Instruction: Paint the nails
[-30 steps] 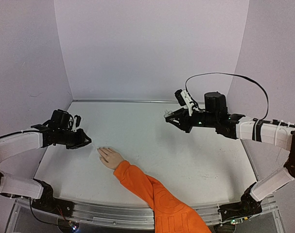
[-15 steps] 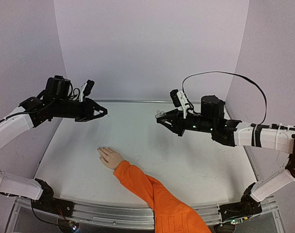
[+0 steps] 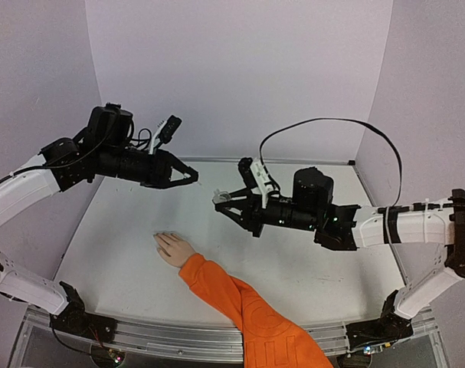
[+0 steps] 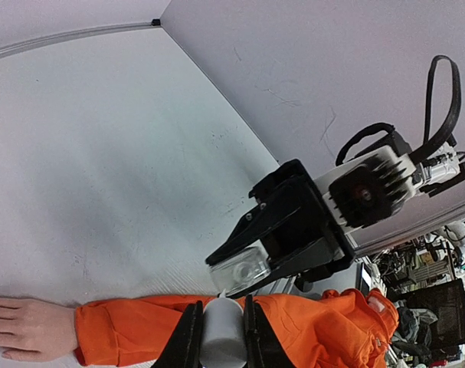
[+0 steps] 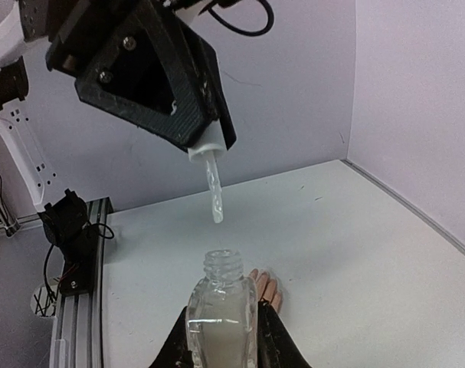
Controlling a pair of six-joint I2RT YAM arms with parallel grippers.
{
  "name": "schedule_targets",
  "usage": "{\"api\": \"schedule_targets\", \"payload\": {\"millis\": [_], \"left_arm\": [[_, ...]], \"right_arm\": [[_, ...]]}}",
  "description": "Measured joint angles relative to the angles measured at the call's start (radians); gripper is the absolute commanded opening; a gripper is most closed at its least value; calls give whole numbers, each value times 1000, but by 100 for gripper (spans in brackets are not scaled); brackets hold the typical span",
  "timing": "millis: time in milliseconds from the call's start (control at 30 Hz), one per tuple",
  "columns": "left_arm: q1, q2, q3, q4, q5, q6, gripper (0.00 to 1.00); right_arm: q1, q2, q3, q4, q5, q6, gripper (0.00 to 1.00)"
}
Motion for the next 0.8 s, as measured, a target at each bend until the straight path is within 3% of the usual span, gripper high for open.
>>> {"api": "schedule_targets", "payload": {"millis": [200,800], "left_arm": [[-11,0,1,-26,0,0,0],[-15,-1,1,-35,-12,10,0]], "right_arm": [[27,74,11,8,5,-14,0],[31,99,48,58,3,-45,0]]}}
